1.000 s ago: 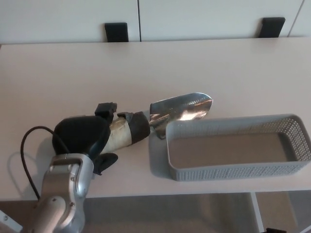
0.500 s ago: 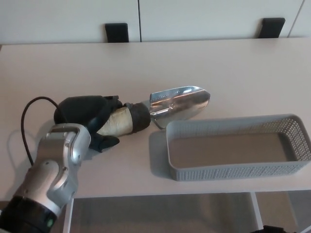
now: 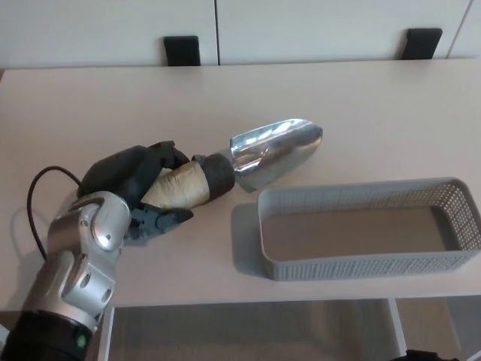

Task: The robot walks towards a desk on which a shovel is kept on the left hand side and a container is kept on the right hand side. The robot picks up the shovel using its left hand and places it in the container.

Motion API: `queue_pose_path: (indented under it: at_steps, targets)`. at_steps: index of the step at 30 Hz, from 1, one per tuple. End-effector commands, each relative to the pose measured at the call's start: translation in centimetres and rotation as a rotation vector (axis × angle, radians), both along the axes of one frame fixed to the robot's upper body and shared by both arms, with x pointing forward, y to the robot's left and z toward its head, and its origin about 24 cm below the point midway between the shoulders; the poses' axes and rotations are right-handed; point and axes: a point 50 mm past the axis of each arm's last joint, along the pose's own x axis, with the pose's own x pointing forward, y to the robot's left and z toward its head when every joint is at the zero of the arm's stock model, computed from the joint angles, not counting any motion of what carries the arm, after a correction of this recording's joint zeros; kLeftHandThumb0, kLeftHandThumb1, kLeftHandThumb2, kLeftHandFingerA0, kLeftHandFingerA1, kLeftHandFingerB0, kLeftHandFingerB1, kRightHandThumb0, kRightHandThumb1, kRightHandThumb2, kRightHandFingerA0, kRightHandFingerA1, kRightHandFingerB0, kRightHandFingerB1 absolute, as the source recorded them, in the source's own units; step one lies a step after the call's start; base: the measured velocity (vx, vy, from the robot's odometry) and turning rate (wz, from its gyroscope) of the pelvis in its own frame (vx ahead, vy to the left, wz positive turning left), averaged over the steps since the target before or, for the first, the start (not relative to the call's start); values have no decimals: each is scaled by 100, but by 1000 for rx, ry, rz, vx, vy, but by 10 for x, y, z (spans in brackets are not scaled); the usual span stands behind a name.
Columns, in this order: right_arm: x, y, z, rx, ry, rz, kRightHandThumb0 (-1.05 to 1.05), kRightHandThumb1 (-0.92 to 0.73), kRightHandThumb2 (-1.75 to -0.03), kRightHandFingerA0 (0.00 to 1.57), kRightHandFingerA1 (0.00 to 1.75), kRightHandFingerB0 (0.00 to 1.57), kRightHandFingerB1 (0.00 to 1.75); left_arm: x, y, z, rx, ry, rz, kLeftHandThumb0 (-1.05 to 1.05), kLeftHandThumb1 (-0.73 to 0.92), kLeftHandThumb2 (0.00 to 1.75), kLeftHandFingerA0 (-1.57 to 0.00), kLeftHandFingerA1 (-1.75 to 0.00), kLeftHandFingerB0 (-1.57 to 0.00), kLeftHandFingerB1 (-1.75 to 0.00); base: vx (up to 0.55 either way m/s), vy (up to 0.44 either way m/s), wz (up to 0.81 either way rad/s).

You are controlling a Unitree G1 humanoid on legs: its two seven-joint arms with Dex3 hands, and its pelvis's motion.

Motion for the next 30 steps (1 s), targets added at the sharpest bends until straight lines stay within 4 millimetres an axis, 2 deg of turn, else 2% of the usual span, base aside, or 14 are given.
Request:
queue_pose_path:
  at_steps: [1, 5, 6, 7, 8, 10, 13, 16, 19, 20, 21, 23, 26, 30]
  targets:
    - [0, -6, 1, -26, 33, 23, -20, -57, -55, 68, 59, 57, 53, -26, 15, -34, -1057, 127, 444, -21, 69, 66, -91, -166, -64, -98, 0, 0, 0]
    - [0, -7, 1, -29, 39, 26, -20, -58, -55, 68, 58, 57, 53, -24, 14, -25, -1357, 115, 560, -11, 67, 83, -102, -162, -64, -116, 0, 0, 0]
    - [0, -7, 0, -30, 39, 26, -20, -58, -55, 68, 58, 57, 53, -23, 13, -22, -1386, 102, 552, -15, 55, 104, -127, -134, -75, -101, 0, 0, 0]
    - [0, -7, 0, -29, 38, 27, -20, -58, -55, 68, 58, 57, 53, -23, 14, -21, -1391, 100, 552, -15, 55, 104, -127, -134, -75, -101, 0, 0, 0]
    - [0, -6, 1, -33, 38, 30, -20, -58, -55, 69, 59, 57, 52, -23, 13, -17, -1399, 94, 545, -9, 68, 87, -104, -160, -69, -117, 0, 0, 0]
    - [0, -6, 1, -37, 41, 32, -20, -58, -55, 69, 59, 57, 52, -22, 11, -8, -1389, 73, 491, -5, 68, 92, -103, -162, -73, -117, 0, 0, 0]
    - [3, -6, 2, -39, 30, 43, -21, -57, -56, 68, 58, 56, 52, -21, 7, 8, -1346, 32, 397, -8, 69, 87, -106, -157, -75, -121, 0, 0, 0]
    - [2, -8, 1, -46, 34, 48, -20, -57, -56, 68, 58, 57, 52, -23, 1, 22, -1285, -15, 321, -5, 64, 91, -110, -153, -83, -110, 0, 0, 0]
    - [-1, -7, 0, -45, 41, 47, -20, -57, -56, 69, 59, 58, 52, -26, -2, 35, -1280, -47, 243, -7, 65, 88, -114, -148, -83, -109, 0, 0, 0]
    - [-1, -6, 0, -32, 41, 39, -19, -58, -55, 69, 60, 59, 53, -27, -3, 38, -1257, -65, 214, -8, 55, 107, -130, -128, -90, -100, 0, 0, 0]
    - [-1, -7, 0, -38, 45, 42, -20, -58, -55, 70, 59, 59, 53, -28, -4, 43, -1223, -85, 182, -9, 61, 93, -115, -146, -86, -109, 0, 0, 0]
    - [-1, -7, -1, -44, 47, 46, -20, -58, -56, 70, 59, 58, 52, -29, -5, 48, -1199, -95, 166, -11, 60, 91, -117, -145, -87, -109, 0, 0, 0]
    - [2, -7, 2, -64, 41, 60, -20, -58, -57, 72, 59, 57, 51, -33, -8, 64, -1113, -141, 49, -18, 71, 74, -113, -149, -81, -105, 0, 0, 0]
    - [2, -8, 2, -68, 45, 61, -21, -58, -56, 72, 59, 58, 51, -39, -13, 78, -897, -197, -91, -15, 70, 78, -111, -145, -84, -105, 0, 0, 0]
